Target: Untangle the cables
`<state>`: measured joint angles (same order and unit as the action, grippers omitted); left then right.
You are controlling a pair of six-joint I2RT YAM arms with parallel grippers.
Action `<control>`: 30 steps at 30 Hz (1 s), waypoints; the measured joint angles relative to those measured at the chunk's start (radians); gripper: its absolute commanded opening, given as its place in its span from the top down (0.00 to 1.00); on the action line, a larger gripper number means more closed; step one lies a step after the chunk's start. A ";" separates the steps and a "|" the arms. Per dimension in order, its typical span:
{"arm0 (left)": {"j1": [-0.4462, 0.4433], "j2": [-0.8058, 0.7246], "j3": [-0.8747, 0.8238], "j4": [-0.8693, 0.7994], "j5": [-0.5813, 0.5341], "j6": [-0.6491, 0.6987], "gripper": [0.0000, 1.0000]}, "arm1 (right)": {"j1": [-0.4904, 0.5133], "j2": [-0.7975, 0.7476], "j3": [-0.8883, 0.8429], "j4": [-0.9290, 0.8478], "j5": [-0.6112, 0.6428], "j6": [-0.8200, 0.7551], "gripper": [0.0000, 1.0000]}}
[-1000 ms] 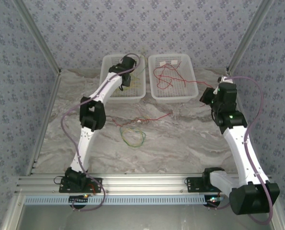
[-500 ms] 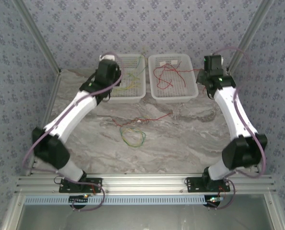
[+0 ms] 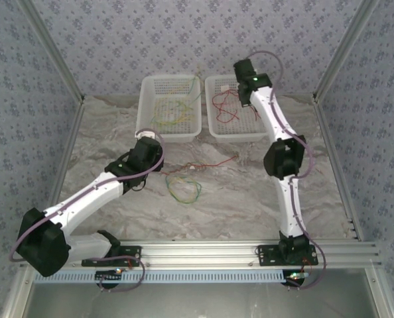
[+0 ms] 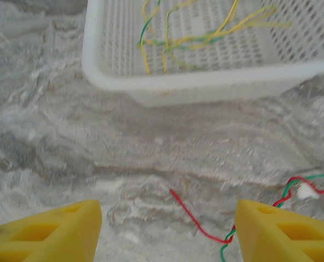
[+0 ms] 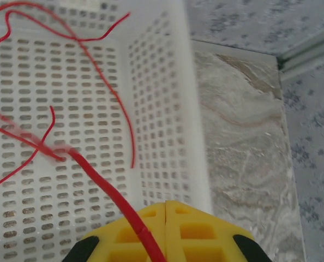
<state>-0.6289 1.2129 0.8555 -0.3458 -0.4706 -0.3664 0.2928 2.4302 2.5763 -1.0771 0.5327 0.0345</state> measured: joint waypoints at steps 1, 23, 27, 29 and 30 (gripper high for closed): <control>0.000 0.000 -0.004 0.001 -0.001 -0.003 0.35 | 0.010 0.026 0.019 -0.001 -0.002 -0.017 1.00; 0.000 0.054 -0.074 0.111 0.014 -0.047 0.36 | -0.064 0.227 -0.039 0.275 -0.407 0.027 1.00; 0.000 0.065 -0.074 0.121 0.014 -0.047 0.36 | -0.065 0.228 -0.039 0.306 -0.436 0.042 0.92; 0.000 0.066 -0.074 0.121 0.014 -0.047 0.36 | -0.066 0.229 -0.038 0.309 -0.444 0.053 0.89; 0.000 0.066 -0.074 0.122 0.014 -0.047 0.36 | -0.066 0.229 -0.037 0.307 -0.445 0.057 0.86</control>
<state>-0.6289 1.2793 0.7811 -0.2234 -0.4568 -0.4129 0.2264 2.6591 2.5397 -0.7700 0.0879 0.0917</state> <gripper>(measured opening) 0.638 0.097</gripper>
